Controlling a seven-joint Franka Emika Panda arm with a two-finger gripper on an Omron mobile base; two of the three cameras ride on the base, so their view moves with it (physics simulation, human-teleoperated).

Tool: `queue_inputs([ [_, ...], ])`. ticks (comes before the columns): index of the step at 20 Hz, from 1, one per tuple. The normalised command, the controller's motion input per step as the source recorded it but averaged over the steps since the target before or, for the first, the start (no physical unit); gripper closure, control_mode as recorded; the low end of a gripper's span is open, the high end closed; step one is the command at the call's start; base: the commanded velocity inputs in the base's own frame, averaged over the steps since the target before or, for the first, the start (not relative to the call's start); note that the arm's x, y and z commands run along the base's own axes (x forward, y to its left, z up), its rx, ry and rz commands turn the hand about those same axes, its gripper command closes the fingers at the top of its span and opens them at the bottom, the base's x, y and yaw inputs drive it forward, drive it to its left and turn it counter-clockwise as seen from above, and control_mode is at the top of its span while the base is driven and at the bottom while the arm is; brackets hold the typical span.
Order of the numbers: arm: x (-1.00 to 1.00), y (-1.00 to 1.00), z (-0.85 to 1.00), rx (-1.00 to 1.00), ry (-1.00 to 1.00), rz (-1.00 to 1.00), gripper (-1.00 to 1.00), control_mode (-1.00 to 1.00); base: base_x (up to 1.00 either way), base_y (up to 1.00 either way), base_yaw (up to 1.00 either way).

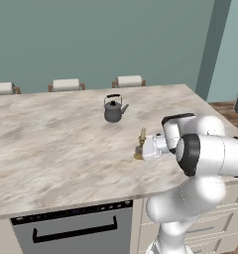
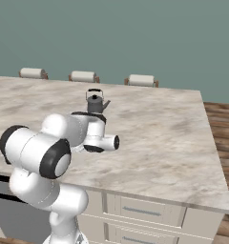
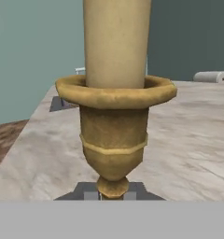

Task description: Pick the candle and candle from the dining table and place them in the open cabinet. Close the cabinet after placing the objects.

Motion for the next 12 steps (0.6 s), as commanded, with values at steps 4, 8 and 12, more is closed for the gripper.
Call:
queue_inputs([
  [4,-0.24,-0.05,0.66,0.03,-0.01,0.0,1.0,-1.0,0.0,0.0,0.0],
  [8,-0.27,-0.05,0.73,0.0,0.0,0.0,1.0,-1.0,0.0,0.0,0.0],
  [12,-0.28,-0.06,0.69,0.0,0.0,-0.01,1.0,-1.0,0.0,0.0,0.0],
])
